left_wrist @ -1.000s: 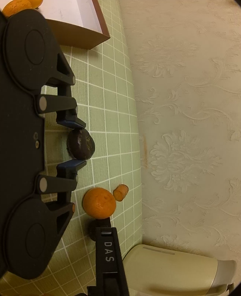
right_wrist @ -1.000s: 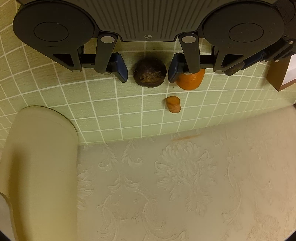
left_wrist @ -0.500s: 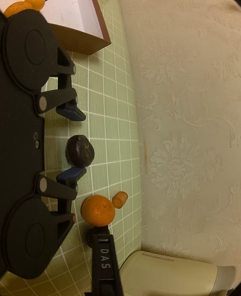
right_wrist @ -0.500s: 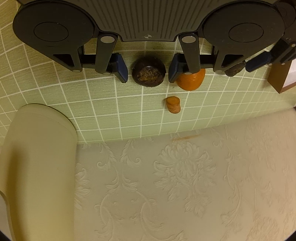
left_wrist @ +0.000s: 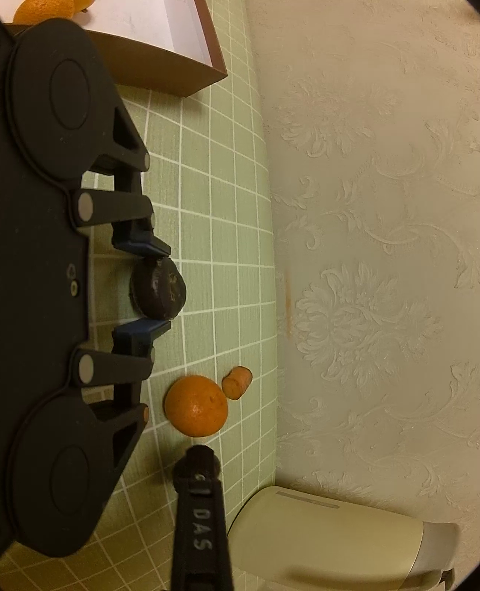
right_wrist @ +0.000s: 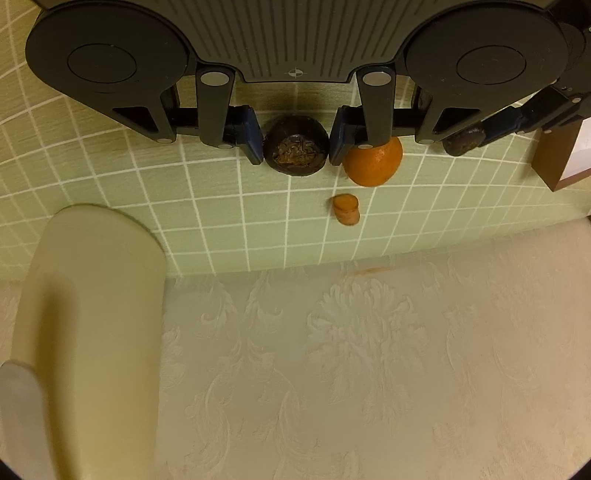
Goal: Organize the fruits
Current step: 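Carry both held chestnuts over the white box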
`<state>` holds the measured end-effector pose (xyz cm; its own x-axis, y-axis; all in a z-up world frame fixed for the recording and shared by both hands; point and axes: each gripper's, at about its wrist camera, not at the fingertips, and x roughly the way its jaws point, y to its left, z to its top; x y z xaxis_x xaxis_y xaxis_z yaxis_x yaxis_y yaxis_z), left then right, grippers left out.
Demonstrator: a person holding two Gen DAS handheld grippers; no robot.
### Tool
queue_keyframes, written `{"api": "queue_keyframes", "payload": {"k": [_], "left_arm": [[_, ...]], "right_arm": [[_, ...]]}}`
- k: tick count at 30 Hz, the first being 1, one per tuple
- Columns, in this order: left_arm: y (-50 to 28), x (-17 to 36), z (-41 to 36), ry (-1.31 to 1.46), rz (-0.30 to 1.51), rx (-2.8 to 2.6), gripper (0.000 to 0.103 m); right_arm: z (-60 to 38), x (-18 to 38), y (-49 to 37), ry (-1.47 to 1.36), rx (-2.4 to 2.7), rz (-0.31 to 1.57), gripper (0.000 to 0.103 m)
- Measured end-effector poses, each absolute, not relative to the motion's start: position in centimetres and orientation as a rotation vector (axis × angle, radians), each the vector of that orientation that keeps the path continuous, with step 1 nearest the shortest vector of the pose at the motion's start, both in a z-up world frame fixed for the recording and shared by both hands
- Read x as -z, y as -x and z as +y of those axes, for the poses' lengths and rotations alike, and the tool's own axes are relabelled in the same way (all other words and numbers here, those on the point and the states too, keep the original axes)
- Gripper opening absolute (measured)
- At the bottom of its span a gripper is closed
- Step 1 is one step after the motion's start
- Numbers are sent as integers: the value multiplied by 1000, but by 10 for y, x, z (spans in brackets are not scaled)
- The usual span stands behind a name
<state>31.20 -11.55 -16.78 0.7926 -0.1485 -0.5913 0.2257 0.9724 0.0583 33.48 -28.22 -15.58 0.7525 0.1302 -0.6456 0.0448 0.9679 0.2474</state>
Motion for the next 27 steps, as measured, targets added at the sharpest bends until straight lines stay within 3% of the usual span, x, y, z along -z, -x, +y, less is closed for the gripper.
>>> {"api": "queue_keyframes", "payload": {"k": [27], "left_arm": [[-241, 123, -86, -152, 580, 211, 26]], "right_arm": [[-245, 124, -242, -193, -98, 681, 39]]}}
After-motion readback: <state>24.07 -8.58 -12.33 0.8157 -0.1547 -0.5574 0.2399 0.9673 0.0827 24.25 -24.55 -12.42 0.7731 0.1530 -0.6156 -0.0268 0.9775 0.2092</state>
